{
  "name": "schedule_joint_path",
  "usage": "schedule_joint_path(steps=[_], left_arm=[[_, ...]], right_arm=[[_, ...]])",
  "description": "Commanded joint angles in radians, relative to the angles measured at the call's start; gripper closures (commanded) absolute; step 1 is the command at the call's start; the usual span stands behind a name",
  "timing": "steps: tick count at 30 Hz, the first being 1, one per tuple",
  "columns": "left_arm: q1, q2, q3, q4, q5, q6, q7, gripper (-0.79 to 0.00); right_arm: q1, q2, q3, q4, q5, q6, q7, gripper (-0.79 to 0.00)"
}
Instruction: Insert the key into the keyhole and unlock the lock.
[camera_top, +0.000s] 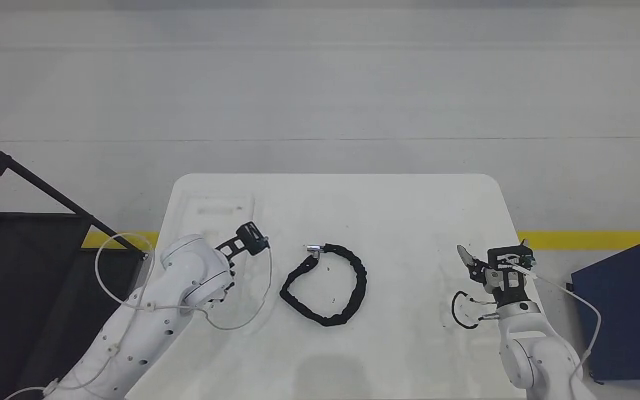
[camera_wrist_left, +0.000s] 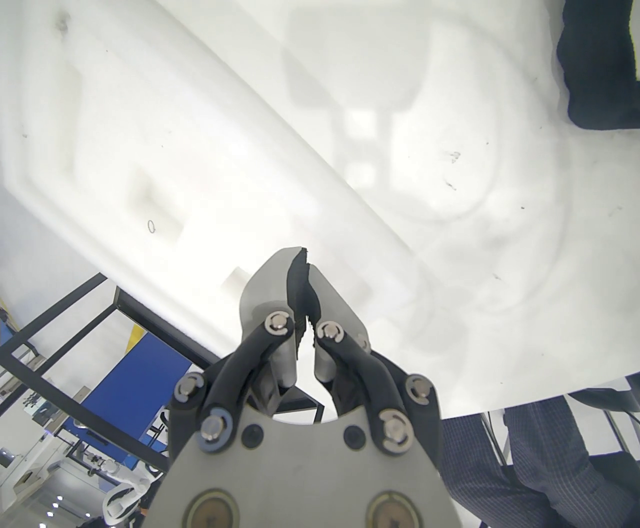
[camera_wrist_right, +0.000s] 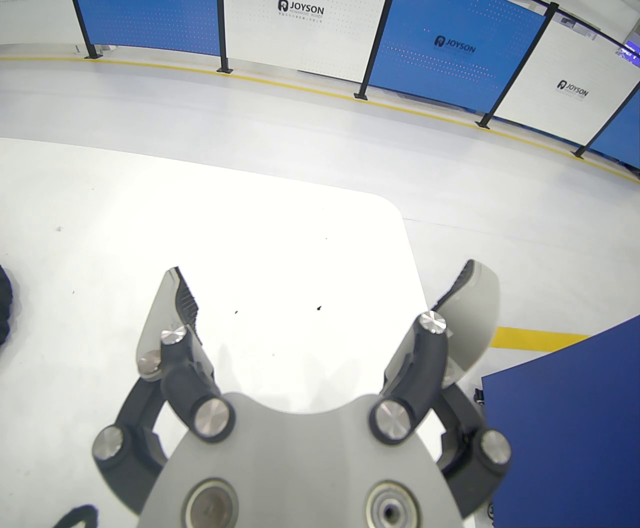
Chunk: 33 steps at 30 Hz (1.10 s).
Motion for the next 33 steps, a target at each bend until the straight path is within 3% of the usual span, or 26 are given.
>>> schedule_joint_path(steps=[1, 2, 3, 6, 10, 14, 25, 33], left_arm=[[-0.001, 0.005, 0.000, -0.003, -0.007, 0.000, 0.000, 0.000], [-0.001, 0.008, -0.001, -0.003, -0.010, 0.000, 0.000, -0.040], [-0.001, 0.011, -0.002, -0.005, -0.013, 0.000, 0.000, -0.166], [-0.002, 0.018, -0.004, -0.012, -0.023, 0.006, 0.000, -0.237], [-0.004, 0.028, -0.001, -0.020, -0.030, 0.013, 0.000, -0.157], [-0.007, 0.035, 0.007, -0.026, -0.039, 0.021, 0.000, -0.182], [-0.016, 0.056, 0.030, -0.015, -0.044, 0.025, 0.000, -0.126], [-0.025, 0.067, 0.047, -0.010, -0.056, 0.037, 0.000, -0.148]], right_arm=[[0.000, 0.000, 0.000, 0.000, 0.000, 0.000, 0.000, -0.785], [0.000, 0.000, 0.000, 0.000, 0.000, 0.000, 0.000, -0.785], [0.000, 0.000, 0.000, 0.000, 0.000, 0.000, 0.000, -0.785], [0.000, 0.000, 0.000, 0.000, 0.000, 0.000, 0.000, -0.785], [0.000, 0.000, 0.000, 0.000, 0.000, 0.000, 0.000, -0.785], [0.000, 0.000, 0.000, 0.000, 0.000, 0.000, 0.000, -0.785], [0.000, 0.000, 0.000, 0.000, 0.000, 0.000, 0.000, -0.785], [0.000, 0.000, 0.000, 0.000, 0.000, 0.000, 0.000, -0.785]])
